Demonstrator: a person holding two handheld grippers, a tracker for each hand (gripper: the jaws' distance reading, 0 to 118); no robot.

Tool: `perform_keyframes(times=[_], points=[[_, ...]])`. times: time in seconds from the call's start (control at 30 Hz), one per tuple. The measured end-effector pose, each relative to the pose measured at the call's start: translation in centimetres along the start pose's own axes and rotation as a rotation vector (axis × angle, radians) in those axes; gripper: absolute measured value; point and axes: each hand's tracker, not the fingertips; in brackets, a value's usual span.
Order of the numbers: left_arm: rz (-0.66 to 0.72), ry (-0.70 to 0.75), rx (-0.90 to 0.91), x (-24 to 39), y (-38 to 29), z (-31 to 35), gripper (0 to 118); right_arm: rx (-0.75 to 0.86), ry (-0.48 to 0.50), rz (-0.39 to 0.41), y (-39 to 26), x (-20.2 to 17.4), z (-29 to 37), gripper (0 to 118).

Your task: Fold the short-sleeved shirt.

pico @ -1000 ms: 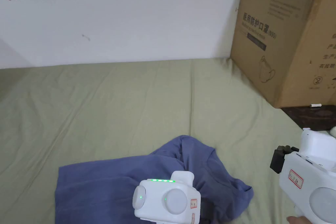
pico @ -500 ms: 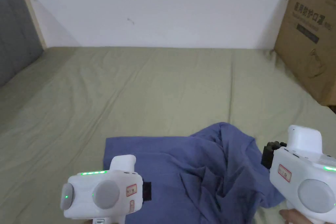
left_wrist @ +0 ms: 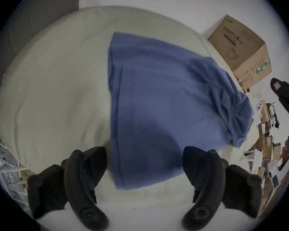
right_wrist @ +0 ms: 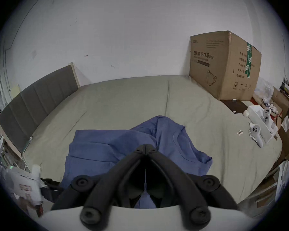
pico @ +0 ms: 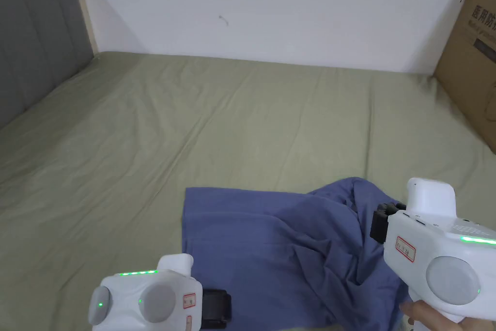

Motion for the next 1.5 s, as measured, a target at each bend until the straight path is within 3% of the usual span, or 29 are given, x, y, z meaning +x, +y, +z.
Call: perform_keyframes(times=[0.13,0.2,0.23,0.27,0.3,0.33,0.4,0.43,0.47,0.53,0.57,0.67,0.73,0.87,0.9,0.97,1.07,1.1,1.13,1.17,1.2,1.37,1.5], points=[[-0.033,0.164,0.019,2.2,-0.3,-0.8,75,-0.027,-0.03,-0.008,-0.7,0.9,-0.8,0],[-0.053,0.205,0.044,3.2,-0.3,-0.3,47,-0.055,-0.043,-0.024,-0.8,1.5,-1.6,0],[-0.073,0.212,0.05,3.4,-0.3,0.4,19,-0.066,-0.034,-0.028,-0.7,1.9,-1.9,0],[-0.083,0.204,0.06,3.5,-0.2,1.0,8,-0.075,-0.032,-0.026,-0.5,2.1,-2.3,0],[-0.095,0.227,0.073,3.5,0.0,1.4,8,-0.076,-0.037,-0.02,-0.2,2.4,-2.8,0],[-0.067,0.162,0.067,3.3,0.3,1.7,8,-0.078,-0.044,-0.006,0.5,2.7,-3.3,0],[0.067,0.087,0.106,2.4,0.8,2.9,8,-0.09,-0.034,0.012,2.2,3.6,-4.9,0],[0.071,0.073,0.12,2.6,0.9,3.5,8,-0.104,-0.025,0.022,3.2,4.0,-5.8,11],[0.043,0.056,0.128,2.9,0.9,4.0,8,-0.112,-0.017,0.038,4.3,4.5,-7.1,31],[-0.008,0.087,0.121,3.7,0.9,4.8,8,-0.16,-0.008,0.063,6.8,5.4,-10.5,83],[-0.05,0.093,0.116,4.0,0.8,4.9,8,-0.165,-0.008,0.055,7.8,5.8,-12.2,89],[-0.06,0.099,0.086,5.0,0.9,4.6,8,-0.236,-0.006,0.056,10.2,6.6,-19.0,89],[-0.067,0.071,0.063,5.3,0.9,4.0,8,-0.33,-0.021,0.1,10.7,6.6,-24.1,89],[-0.083,0.089,0.022,5.6,1.3,3.2,8,-0.453,-0.057,0.087,9.2,7.0,-31.1,88],[-0.085,0.082,0.022,5.5,1.5,3.0,8,-0.49,-0.054,0.072,8.6,7.2,-32.4,86],[-0.081,0.082,0.008,5.5,1.8,2.8,8,-0.549,-0.045,0.062,7.2,7.5,-34.2,70],[-0.073,0.087,-0.012,5.3,2.2,2.5,8,-0.5,-0.045,0.03,6.7,7.5,-33.6,64],[-0.074,0.089,-0.005,5.4,2.1,2.5,8,-0.487,-0.037,0.042,6.7,7.3,-33.0,51],[-0.07,0.09,-0.005,5.4,2.2,2.6,8,-0.47,-0.027,0.077,6.8,7.0,-32.5,19],[-0.067,0.085,-0.006,5.5,2.2,2.7,8,-0.453,-0.04,0.099,6.8,6.7,-32.2,4],[-0.07,0.078,-0.002,5.6,2.1,2.7,8,-0.438,-0.081,0.107,6.8,6.4,-31.9,4],[-0.081,0.086,0.009,6.1,1.9,3.8,8,-0.425,-0.052,-0.02,8.8,7.0,-29.9,4],[-0.085,0.079,0.112,5.8,3.3,6.7,8,-0.355,-0.058,0.014,12.1,8.1,-25.8,4]])
